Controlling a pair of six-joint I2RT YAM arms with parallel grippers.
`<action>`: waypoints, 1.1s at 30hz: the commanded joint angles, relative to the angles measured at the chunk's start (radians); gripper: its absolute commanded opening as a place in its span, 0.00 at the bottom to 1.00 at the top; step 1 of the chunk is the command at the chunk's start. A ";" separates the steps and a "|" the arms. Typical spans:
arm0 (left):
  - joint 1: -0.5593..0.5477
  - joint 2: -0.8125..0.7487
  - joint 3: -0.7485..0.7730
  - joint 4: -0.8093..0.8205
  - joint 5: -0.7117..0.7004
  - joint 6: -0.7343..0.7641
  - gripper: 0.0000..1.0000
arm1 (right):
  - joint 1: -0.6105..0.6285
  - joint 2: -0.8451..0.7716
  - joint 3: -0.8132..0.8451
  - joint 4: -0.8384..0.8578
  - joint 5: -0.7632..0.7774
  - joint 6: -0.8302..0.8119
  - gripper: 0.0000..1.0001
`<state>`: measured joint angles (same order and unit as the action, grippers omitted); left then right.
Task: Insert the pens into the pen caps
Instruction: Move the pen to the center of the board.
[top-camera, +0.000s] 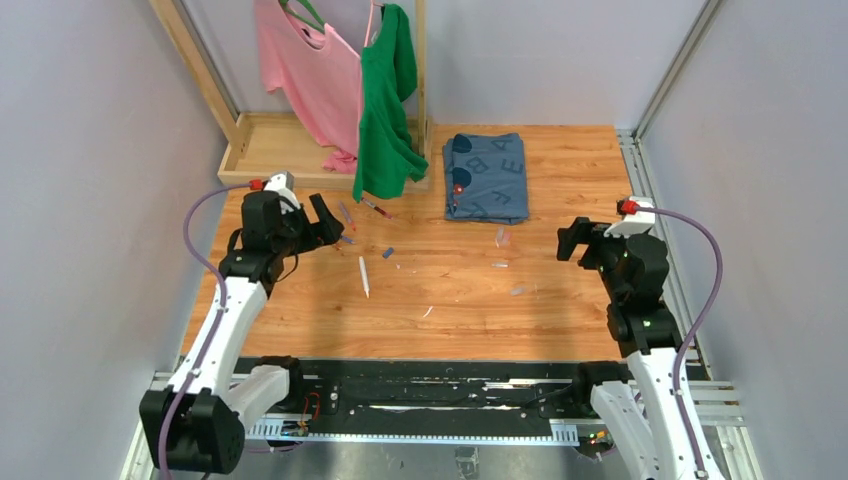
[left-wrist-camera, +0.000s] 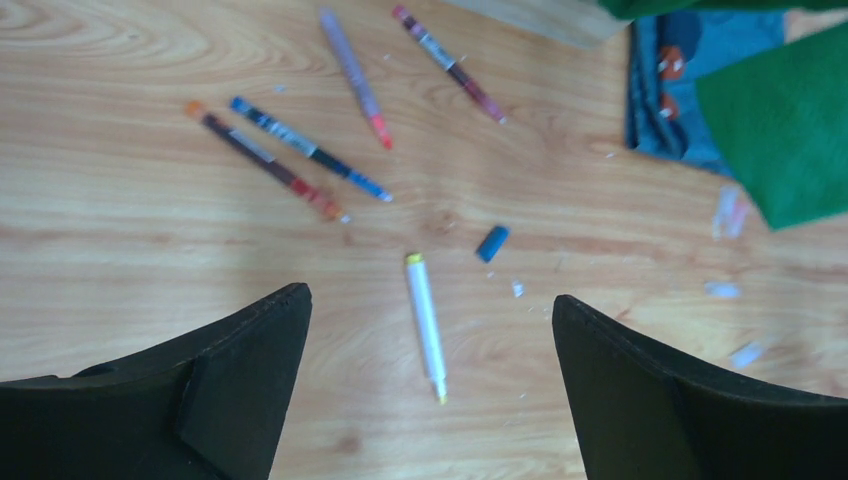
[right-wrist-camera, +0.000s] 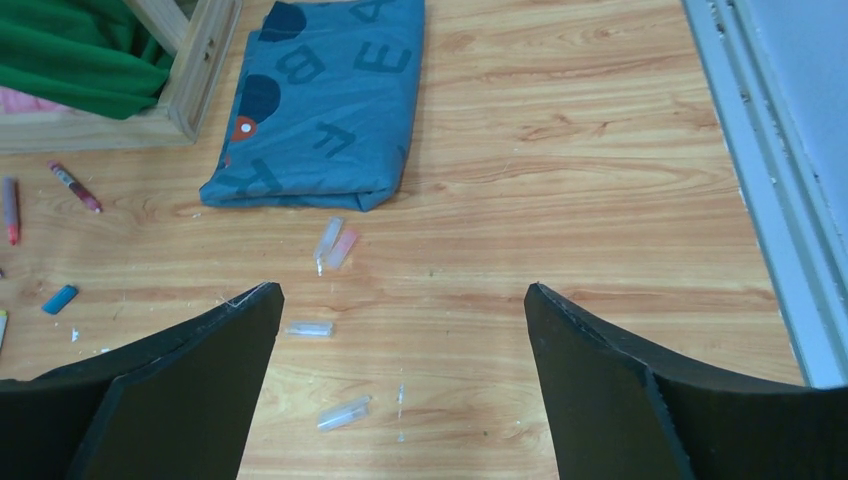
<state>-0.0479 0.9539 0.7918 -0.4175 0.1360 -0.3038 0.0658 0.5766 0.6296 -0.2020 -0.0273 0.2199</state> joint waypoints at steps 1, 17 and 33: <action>0.000 0.082 -0.050 0.301 0.045 -0.202 0.92 | -0.002 0.020 0.007 0.020 -0.068 -0.012 0.92; 0.023 0.576 0.101 0.425 -0.034 -0.158 0.84 | -0.001 0.028 -0.003 0.013 -0.088 0.008 0.88; 0.026 0.709 0.111 0.450 -0.043 -0.129 0.75 | -0.002 0.035 0.000 0.006 -0.091 0.005 0.87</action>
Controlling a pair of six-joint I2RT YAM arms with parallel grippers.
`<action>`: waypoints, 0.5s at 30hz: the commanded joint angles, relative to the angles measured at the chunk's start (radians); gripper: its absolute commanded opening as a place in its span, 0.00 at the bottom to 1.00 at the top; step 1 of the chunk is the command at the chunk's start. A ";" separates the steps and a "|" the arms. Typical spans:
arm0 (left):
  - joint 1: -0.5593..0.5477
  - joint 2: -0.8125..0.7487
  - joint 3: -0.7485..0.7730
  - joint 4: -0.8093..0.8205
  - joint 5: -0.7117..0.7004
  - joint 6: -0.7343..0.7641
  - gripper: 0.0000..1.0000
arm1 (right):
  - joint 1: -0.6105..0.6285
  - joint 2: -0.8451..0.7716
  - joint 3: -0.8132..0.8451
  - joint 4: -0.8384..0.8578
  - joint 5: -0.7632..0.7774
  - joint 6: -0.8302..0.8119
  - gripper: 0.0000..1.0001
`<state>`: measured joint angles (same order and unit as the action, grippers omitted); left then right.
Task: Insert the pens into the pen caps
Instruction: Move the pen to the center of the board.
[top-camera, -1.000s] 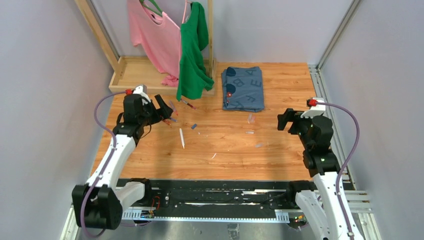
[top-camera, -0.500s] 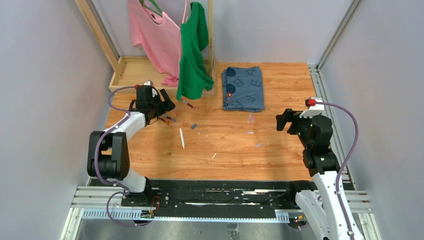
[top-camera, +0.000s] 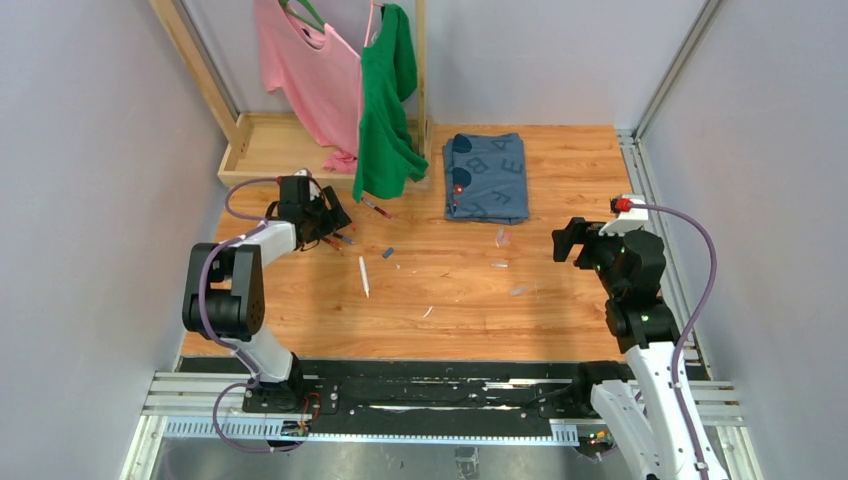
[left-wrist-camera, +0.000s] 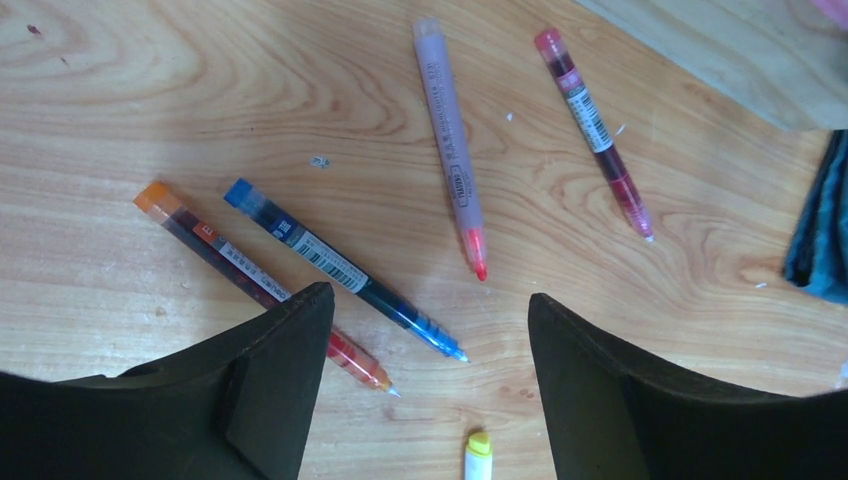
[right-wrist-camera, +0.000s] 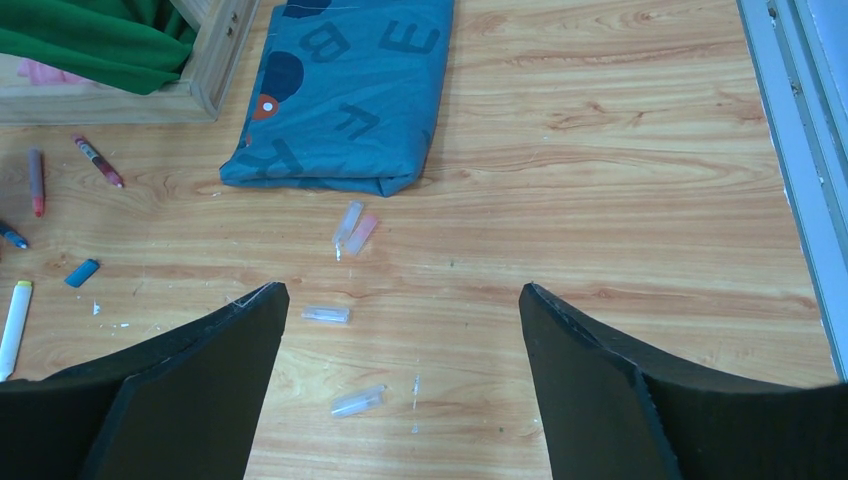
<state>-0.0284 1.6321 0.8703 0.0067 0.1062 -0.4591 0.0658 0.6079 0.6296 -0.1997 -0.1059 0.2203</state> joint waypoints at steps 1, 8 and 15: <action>0.007 0.038 0.036 0.021 -0.015 0.027 0.75 | -0.002 0.005 0.000 0.003 -0.013 0.005 0.87; 0.008 0.080 0.071 -0.005 -0.040 0.047 0.75 | -0.002 0.007 0.006 -0.009 -0.008 -0.002 0.87; 0.010 0.071 0.047 -0.015 -0.053 0.056 0.76 | -0.001 0.026 0.015 -0.005 -0.006 -0.008 0.86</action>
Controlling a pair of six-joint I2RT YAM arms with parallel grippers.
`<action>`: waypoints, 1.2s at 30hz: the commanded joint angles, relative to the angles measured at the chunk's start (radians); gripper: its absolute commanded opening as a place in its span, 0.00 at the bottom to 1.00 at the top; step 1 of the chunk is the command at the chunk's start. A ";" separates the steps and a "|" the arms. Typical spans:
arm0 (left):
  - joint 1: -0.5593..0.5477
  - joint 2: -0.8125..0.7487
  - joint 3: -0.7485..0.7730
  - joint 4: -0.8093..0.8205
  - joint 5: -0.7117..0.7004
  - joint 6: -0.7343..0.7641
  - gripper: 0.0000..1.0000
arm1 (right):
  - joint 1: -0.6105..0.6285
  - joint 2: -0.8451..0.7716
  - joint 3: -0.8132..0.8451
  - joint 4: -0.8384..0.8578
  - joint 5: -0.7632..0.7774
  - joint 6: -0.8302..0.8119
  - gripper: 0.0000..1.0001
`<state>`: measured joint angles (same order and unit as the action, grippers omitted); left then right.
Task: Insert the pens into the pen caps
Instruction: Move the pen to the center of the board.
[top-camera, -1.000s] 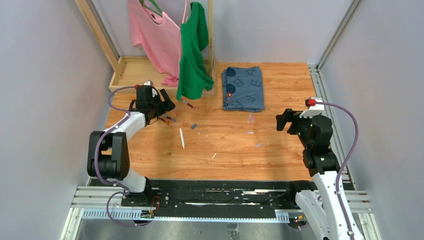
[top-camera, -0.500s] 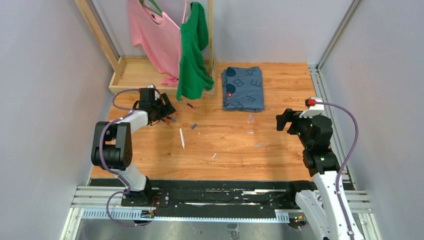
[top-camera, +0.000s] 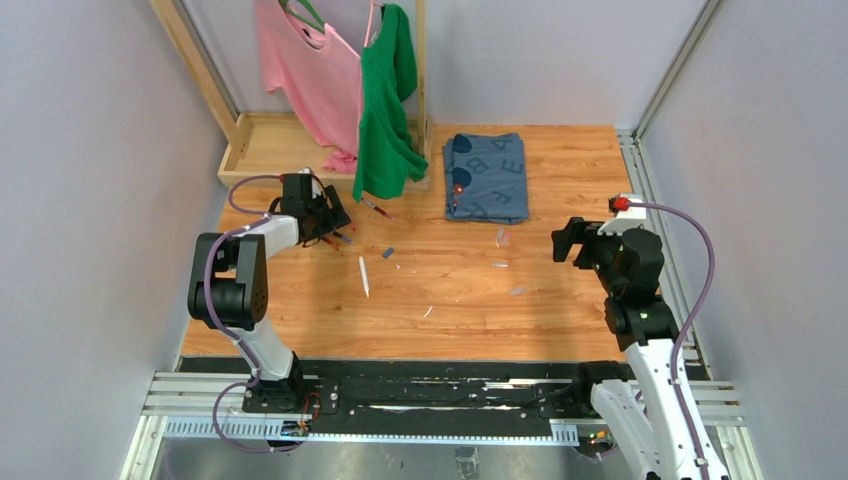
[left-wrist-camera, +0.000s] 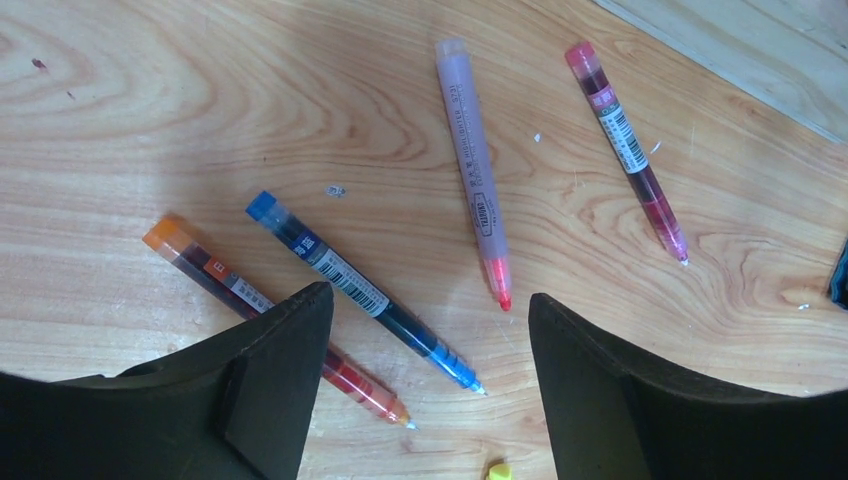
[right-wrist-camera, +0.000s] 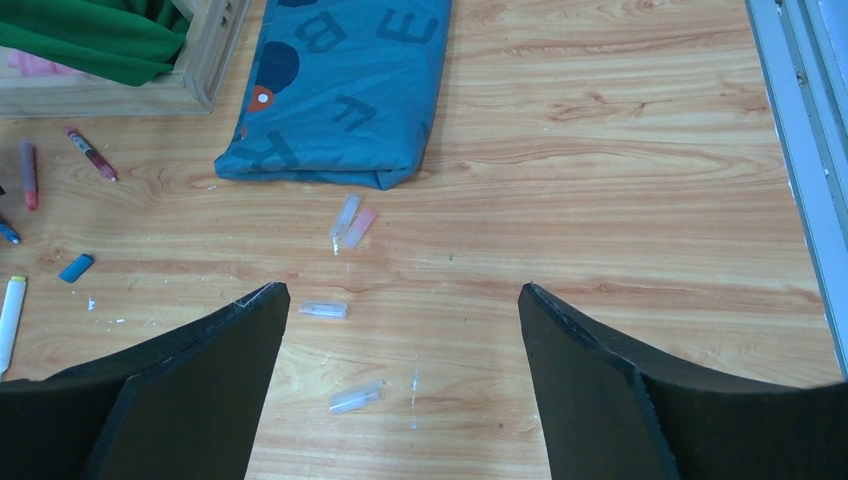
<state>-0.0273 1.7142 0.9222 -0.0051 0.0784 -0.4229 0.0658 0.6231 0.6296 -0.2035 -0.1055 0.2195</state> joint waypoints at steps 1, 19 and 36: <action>0.009 -0.015 -0.012 -0.007 -0.031 0.020 0.77 | -0.002 0.014 0.015 -0.002 -0.006 -0.008 0.86; 0.008 -0.292 -0.142 -0.111 -0.081 0.072 0.78 | -0.002 0.026 0.013 0.001 -0.032 -0.002 0.86; 0.124 -0.262 -0.164 -0.217 -0.367 -0.164 0.61 | -0.001 0.033 0.013 -0.005 -0.031 0.002 0.86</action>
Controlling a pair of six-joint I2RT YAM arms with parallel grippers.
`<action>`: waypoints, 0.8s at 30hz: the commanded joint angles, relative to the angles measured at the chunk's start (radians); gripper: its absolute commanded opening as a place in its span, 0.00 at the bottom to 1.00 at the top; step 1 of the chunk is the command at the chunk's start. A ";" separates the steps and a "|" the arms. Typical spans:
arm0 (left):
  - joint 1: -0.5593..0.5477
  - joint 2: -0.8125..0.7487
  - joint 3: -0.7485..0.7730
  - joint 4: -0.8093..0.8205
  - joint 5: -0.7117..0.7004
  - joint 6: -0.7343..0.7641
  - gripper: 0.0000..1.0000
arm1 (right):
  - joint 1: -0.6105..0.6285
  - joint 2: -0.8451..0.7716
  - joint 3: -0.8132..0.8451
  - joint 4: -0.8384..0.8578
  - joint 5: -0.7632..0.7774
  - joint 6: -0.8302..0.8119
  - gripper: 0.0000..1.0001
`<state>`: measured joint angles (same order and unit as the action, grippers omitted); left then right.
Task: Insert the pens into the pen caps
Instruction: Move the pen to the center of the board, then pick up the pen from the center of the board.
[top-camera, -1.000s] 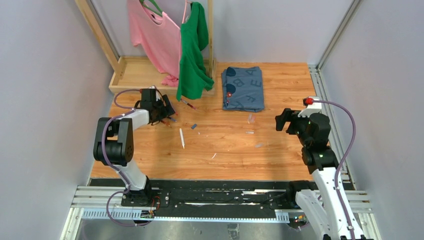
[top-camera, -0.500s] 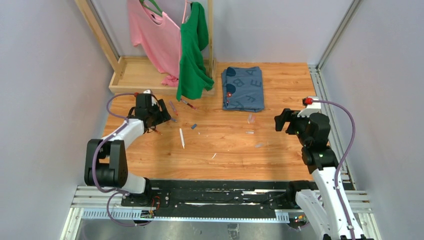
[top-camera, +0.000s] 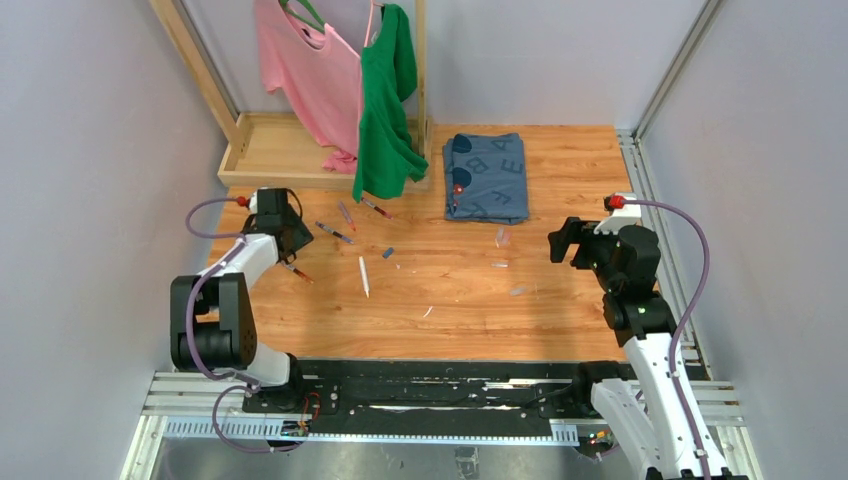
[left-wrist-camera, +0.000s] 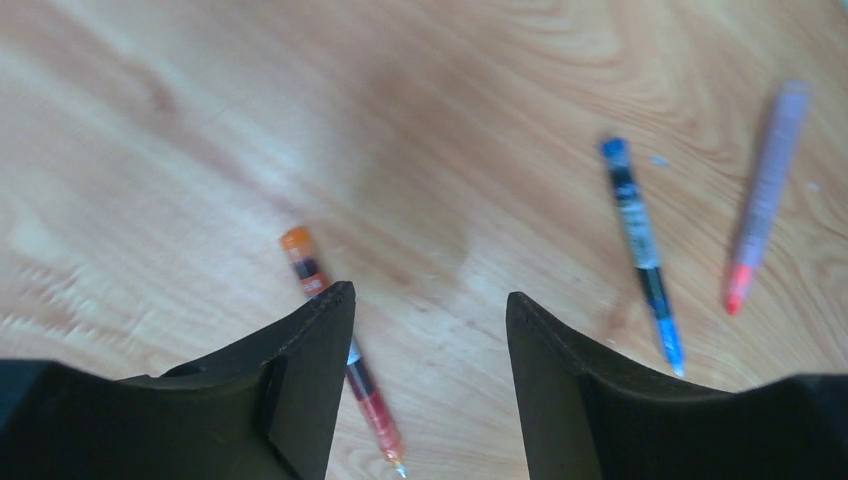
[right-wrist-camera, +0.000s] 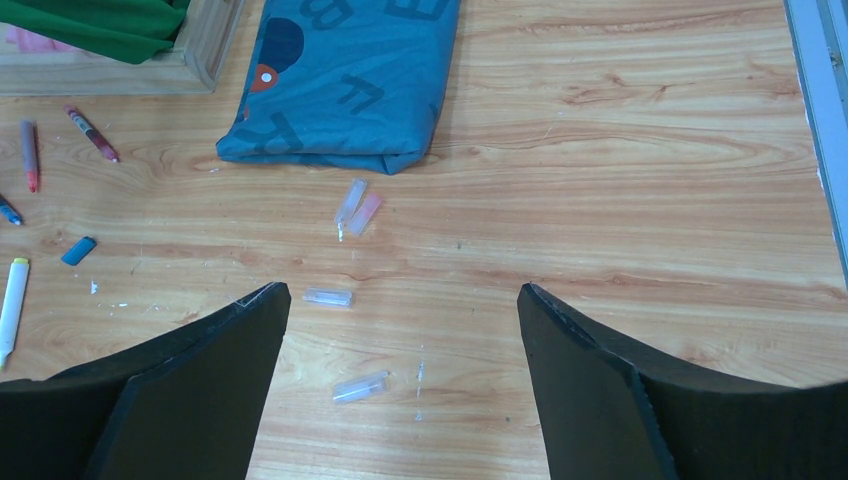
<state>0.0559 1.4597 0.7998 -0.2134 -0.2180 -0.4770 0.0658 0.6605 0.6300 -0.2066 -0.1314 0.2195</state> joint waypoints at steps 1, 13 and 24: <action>0.042 -0.023 -0.057 0.003 -0.077 -0.120 0.61 | -0.001 -0.002 0.011 -0.001 -0.005 0.003 0.86; 0.094 -0.071 -0.218 0.077 -0.060 -0.242 0.58 | -0.002 0.017 0.018 -0.008 0.003 0.004 0.85; 0.111 -0.023 -0.232 0.112 0.023 -0.233 0.35 | -0.001 0.013 0.019 -0.013 0.002 0.006 0.85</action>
<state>0.1566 1.4132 0.6003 -0.0898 -0.2386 -0.6895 0.0658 0.6807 0.6300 -0.2077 -0.1307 0.2199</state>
